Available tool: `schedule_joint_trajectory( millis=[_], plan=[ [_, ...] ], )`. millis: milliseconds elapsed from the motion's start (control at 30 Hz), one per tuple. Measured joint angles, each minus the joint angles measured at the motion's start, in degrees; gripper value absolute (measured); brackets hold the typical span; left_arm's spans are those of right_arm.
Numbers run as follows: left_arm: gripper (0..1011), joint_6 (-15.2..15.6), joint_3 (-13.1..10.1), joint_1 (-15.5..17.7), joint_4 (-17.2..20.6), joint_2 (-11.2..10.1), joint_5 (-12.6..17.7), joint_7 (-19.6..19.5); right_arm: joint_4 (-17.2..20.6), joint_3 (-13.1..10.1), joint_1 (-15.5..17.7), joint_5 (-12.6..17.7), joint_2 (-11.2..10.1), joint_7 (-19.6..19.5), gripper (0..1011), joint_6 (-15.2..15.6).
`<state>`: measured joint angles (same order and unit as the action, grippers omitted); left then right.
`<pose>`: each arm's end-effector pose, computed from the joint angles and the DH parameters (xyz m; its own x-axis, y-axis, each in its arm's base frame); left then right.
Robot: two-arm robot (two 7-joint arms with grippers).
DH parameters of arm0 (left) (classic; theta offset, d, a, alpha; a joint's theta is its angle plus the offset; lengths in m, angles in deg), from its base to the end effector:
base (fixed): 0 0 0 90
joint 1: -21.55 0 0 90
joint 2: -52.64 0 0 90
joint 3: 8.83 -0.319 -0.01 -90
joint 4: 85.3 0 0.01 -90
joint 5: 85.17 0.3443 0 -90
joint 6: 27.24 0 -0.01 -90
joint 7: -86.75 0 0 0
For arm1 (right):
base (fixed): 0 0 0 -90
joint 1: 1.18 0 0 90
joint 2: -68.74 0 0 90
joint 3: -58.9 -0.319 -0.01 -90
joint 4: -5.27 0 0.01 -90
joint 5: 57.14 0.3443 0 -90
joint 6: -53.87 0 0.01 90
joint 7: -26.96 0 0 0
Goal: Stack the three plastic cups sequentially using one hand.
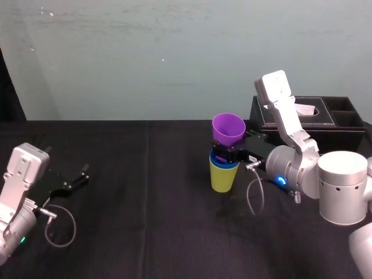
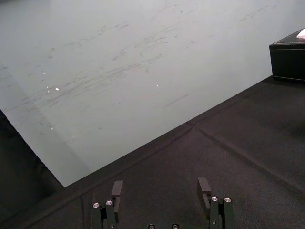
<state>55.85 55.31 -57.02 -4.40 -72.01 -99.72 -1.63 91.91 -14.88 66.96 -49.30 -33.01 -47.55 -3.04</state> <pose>0.3964 0.0898 -0.3325 0.2922 0.8803 0.3738 -0.9553 0.2873 0.0702 0.4588 0.0272 -0.2128 0.4685 -0.8809 0.0678 0.8404 0.4206 -0.3418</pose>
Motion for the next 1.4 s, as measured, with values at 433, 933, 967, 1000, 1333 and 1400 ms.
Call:
schedule_joint_trajectory(
  millis=[433, 933, 967, 1000, 1333, 1400],
  plan=[
    [1000, 0.00, 0.00, 0.00, 0.00, 0.00, 0.00, 0.00, -1.64, 0.14, -0.20, -0.97, 0.60, 0.02, 713, -0.28],
    [1000, 0.00, 0.00, 0.00, 0.00, 0.00, 0.00, 0.00, -1.84, 0.11, -0.29, -0.95, 0.70, 0.16, 812, -0.31],
    [1000, 0.00, 0.00, 0.00, 0.00, 0.00, 0.00, 0.00, -1.83, 0.11, -0.29, -0.95, 0.69, 0.16, 823, -0.31],
    [1000, 0.00, 0.00, 0.00, 0.00, 0.00, 0.00, 0.00, -1.82, 0.12, -0.29, -0.95, 0.69, 0.16, 846, -0.31],
    [1000, 0.00, 0.00, 0.00, 0.00, 0.00, 0.00, 0.00, -1.74, 0.17, -0.25, -0.95, 0.65, 0.15, 1002, -0.31],
    [1000, 0.00, 0.00, 0.00, 0.00, 0.00, 0.00, 0.00, -1.73, 0.17, -0.25, -0.95, 0.64, 0.15, 1003, -0.31]
  ],
)
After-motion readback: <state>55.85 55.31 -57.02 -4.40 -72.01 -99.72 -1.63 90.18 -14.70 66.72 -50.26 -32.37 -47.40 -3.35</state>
